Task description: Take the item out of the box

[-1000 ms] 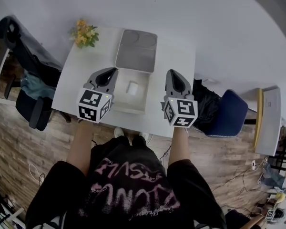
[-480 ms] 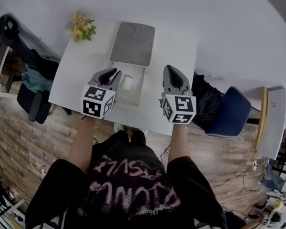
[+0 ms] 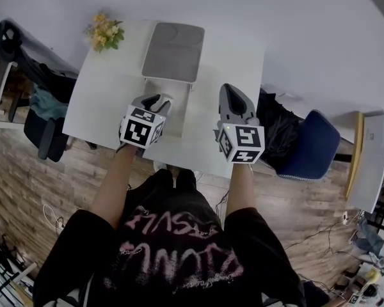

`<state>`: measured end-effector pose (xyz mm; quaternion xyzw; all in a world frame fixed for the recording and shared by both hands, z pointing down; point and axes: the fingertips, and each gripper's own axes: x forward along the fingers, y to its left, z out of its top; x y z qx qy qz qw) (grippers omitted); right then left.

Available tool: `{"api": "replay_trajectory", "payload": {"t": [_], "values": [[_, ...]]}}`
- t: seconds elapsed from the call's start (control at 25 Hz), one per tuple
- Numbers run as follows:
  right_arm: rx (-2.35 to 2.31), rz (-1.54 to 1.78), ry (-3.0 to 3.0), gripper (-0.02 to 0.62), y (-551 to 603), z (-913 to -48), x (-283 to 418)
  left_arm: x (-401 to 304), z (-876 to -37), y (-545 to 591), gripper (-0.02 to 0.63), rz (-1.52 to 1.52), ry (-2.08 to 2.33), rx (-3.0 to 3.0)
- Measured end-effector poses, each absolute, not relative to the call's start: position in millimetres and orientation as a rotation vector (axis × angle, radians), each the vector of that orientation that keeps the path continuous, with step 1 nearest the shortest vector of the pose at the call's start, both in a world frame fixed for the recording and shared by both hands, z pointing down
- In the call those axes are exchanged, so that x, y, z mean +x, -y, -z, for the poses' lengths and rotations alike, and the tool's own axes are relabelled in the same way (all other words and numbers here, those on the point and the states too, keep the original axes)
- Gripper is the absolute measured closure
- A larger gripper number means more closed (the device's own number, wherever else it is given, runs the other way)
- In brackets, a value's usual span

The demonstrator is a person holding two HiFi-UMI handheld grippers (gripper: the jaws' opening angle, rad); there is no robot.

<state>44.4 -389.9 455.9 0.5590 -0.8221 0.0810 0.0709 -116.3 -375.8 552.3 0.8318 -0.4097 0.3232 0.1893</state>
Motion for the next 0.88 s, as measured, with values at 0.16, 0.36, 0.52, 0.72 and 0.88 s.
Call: {"api": "replay_trajectory", "payload": {"t": [0.16, 0.36, 0.52, 0.72, 0.88], "values": [[1.68, -0.261, 2.464, 0.586, 389, -462, 51, -114, -582, 372, 0.448, -1.033, 1.089, 2.246], [1.68, -0.276, 2.452, 0.586, 390, -468, 59, -114, -611, 367, 0.424, -1.147, 1.037, 2.134], [1.668, -0.282, 2.44, 0.586, 391, -474, 63, -115, -623, 372, 0.408, -1.194, 1.034, 2.082], [1.667, -0.299, 2.431, 0.586, 396, -480, 70, -117, -638, 375, 0.387, -1.232, 0.995, 1.997], [1.669, -0.311, 2.418, 0.586, 399, -485, 73, -117, -650, 375, 0.38, -1.272, 0.965, 1.958]]}}
